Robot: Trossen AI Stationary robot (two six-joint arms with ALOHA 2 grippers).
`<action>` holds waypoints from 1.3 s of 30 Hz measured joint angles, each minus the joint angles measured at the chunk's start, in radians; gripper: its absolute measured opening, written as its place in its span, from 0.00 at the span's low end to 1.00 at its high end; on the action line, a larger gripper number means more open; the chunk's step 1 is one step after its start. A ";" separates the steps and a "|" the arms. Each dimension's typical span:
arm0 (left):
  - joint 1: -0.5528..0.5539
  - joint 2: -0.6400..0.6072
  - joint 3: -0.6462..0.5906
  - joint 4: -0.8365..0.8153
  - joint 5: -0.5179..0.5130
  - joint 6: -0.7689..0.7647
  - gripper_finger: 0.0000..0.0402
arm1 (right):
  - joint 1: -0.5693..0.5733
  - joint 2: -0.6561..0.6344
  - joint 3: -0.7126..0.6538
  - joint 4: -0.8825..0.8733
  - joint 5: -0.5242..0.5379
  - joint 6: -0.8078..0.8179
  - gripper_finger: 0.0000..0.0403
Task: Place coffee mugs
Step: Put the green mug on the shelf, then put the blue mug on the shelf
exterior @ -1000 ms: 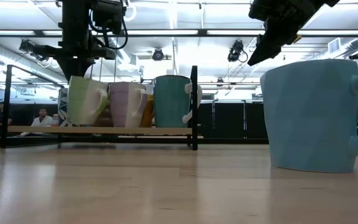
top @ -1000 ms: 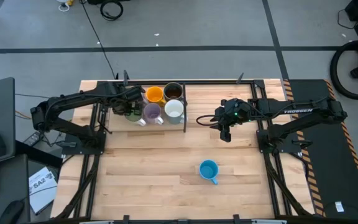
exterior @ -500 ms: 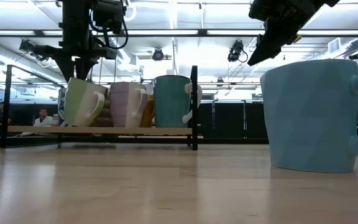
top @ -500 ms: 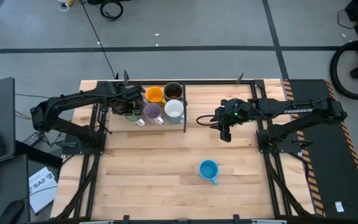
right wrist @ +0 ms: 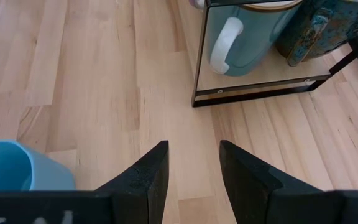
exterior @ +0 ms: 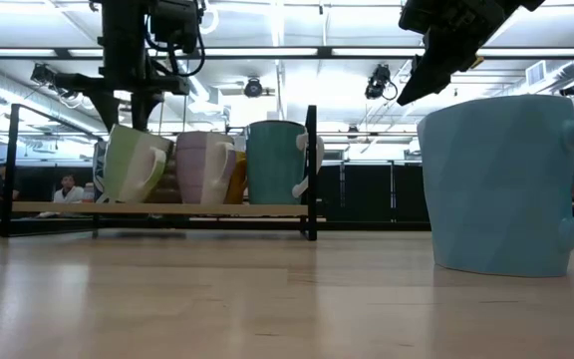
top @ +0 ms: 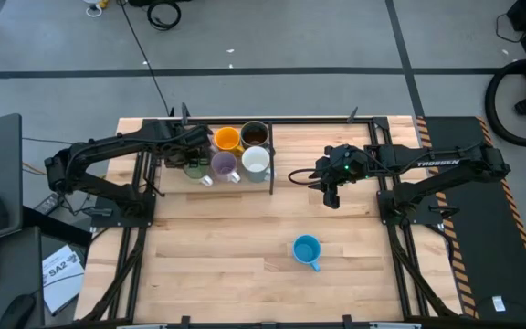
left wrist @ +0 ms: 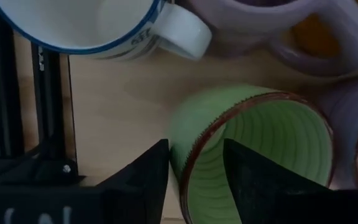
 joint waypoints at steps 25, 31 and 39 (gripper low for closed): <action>-0.003 -0.001 0.000 -0.002 0.063 -0.073 0.40 | 0.000 0.000 0.000 0.000 0.000 0.000 0.37; -0.003 -0.003 0.001 -0.024 0.057 -0.038 0.40 | 0.000 0.000 0.000 0.000 0.000 0.000 0.37; -0.018 -0.004 0.095 -0.207 0.052 0.022 0.40 | 0.000 0.000 0.000 0.000 -0.041 0.007 0.37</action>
